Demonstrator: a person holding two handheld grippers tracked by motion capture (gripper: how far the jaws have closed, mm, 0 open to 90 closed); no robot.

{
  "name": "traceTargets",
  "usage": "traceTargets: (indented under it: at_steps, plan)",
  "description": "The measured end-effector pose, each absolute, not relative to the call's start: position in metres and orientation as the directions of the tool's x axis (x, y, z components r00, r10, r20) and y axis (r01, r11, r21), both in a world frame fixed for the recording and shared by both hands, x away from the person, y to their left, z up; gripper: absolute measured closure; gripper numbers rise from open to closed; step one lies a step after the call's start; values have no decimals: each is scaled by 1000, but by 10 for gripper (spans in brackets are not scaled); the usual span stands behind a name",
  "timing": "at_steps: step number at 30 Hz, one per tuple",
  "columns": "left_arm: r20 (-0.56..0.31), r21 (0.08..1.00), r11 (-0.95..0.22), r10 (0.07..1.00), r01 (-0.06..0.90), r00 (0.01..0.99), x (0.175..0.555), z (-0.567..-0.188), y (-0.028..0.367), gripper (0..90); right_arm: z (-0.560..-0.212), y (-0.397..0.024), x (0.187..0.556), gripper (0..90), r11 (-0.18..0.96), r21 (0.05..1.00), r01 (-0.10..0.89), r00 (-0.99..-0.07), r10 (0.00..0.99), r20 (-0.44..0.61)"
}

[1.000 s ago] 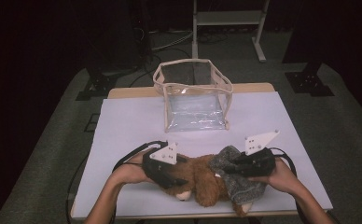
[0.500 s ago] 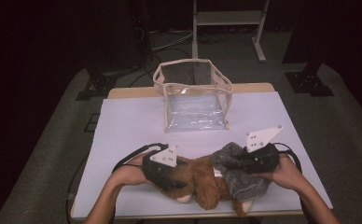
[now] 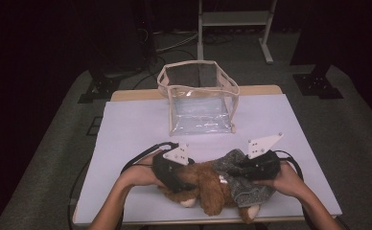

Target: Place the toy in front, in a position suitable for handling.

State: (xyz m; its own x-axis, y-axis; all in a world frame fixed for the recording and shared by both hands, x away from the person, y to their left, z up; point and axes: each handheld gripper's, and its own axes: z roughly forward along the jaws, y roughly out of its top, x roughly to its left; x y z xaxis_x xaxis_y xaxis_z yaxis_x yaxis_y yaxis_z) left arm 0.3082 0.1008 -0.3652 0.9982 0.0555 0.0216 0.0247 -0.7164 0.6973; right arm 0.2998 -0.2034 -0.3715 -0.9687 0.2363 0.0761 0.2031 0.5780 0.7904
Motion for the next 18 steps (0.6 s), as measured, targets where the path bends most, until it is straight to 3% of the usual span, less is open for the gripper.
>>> traceTargets:
  at_steps: [10,15,18]
  plan:
    - [-11,706,-705,88,70,996,305,-364,132,181,-374,-206,296,789,561,800,212,-967,237,90]
    - [-5,694,-720,30,25,1000,297,-371,127,312,-370,-205,294,788,582,788,200,-972,216,87]
    - [6,689,-724,25,14,1000,294,-371,126,334,-355,-201,296,787,612,774,160,-979,201,43]
